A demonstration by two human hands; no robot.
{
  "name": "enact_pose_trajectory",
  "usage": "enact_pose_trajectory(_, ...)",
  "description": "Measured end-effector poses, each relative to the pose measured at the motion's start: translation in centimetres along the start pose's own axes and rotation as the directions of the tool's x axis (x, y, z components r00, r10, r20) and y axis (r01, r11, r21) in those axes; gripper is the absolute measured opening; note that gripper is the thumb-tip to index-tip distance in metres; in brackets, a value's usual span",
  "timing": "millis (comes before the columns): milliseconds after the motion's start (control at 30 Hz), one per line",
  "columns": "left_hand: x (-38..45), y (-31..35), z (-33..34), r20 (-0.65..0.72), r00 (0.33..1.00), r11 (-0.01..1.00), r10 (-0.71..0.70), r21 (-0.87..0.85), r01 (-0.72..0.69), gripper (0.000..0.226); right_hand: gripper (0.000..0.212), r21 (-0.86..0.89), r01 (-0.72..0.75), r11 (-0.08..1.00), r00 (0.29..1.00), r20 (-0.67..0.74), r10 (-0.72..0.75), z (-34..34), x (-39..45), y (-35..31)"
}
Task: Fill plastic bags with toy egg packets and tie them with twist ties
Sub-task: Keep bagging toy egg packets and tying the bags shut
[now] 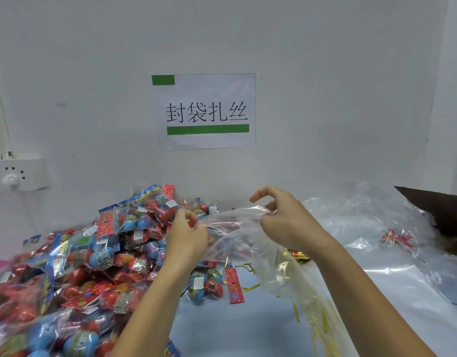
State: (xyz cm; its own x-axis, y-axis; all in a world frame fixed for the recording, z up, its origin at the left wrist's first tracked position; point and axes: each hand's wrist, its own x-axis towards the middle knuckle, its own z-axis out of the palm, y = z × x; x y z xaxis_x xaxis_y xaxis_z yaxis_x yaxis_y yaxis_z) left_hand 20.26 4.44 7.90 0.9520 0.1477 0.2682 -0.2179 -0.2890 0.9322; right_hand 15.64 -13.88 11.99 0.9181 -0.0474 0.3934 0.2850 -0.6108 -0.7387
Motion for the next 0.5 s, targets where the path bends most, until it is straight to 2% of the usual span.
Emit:
enact_pose_trajectory(100,-0.4,0.6,0.4,0.044,0.991,0.988,0.125,-0.098,-0.12,0.011,0.038,-0.099,0.049,0.994,0.995,0.092,-0.04,0.7,-0.1,-0.3)
enact_pose_trajectory(167,-1.0,1.0,0.9,0.123,0.975,0.975,0.185,-0.148,-0.166,0.019,0.034,-0.095,0.075,0.993,0.991,0.116,-0.064,1.2,-0.2,-0.5)
enact_pose_trajectory(233,-1.4,1.2,1.3,0.174,0.954,0.964,0.243,-0.157,-0.217,0.027,0.031,-0.086,0.086,0.993,0.991,0.108,-0.077,1.4,-0.2,-0.4)
enact_pose_trajectory(367,-1.7,1.6,1.2,0.215,0.916,0.938,0.34,-0.151,-0.312,0.04,0.039,-0.143,0.059,0.988,0.993,0.108,-0.044,1.3,0.0,0.0)
enact_pose_trajectory(500,-1.8,2.1,0.6,0.195,0.894,0.913,0.403,-0.146,-0.38,0.046,0.04,-0.164,0.039,0.986,0.996,0.087,-0.025,1.6,0.2,0.2)
